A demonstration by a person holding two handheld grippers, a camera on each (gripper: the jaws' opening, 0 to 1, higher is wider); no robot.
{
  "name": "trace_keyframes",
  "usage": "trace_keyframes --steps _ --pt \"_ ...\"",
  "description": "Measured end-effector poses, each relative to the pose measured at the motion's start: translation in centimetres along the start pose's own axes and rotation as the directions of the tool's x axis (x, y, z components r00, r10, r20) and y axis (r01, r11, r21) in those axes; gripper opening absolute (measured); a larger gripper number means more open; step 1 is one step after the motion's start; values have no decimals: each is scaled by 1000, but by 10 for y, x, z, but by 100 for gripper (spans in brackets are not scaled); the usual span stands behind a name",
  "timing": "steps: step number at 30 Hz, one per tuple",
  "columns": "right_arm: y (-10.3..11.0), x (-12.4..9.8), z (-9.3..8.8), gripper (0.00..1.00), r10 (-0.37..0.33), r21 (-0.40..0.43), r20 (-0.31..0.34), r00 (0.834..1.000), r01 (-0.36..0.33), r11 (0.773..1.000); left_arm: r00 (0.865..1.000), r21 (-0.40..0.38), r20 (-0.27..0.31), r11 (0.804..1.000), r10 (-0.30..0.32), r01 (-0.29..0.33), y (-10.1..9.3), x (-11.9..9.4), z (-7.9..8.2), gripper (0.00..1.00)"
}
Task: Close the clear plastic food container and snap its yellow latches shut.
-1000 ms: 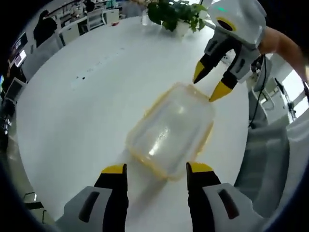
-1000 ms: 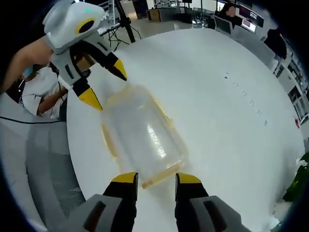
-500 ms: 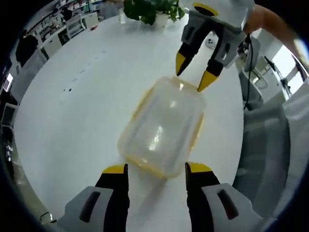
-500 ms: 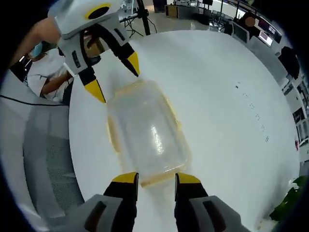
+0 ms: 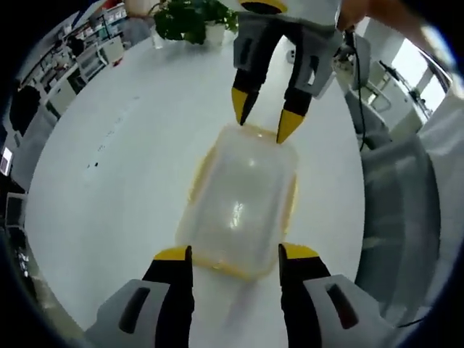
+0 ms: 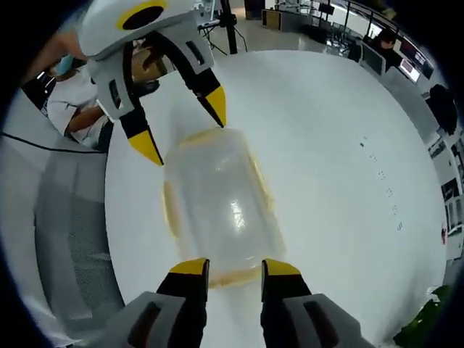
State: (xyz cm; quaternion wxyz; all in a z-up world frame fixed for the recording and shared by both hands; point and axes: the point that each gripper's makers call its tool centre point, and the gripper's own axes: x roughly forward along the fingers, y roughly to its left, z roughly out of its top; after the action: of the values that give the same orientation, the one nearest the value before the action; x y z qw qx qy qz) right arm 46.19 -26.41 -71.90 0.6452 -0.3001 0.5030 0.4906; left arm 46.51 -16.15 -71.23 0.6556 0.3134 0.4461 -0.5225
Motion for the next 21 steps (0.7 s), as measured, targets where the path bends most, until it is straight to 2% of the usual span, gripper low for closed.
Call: trace_keyframes --steps 3,6,21 --pt "1 1 6 24 9 20 20 1000 -10 1000 1000 4 17 1000 -5 5 -1 2 6 44" --pt "2 2 9 24 11 7 19 1000 -11 1000 999 7 33 1000 -14 14 -4 3 11 45" --pt "8 11 35 21 37 -13 63 997 -37 999 998 7 62 1000 -29 28 -9 13 26 42"
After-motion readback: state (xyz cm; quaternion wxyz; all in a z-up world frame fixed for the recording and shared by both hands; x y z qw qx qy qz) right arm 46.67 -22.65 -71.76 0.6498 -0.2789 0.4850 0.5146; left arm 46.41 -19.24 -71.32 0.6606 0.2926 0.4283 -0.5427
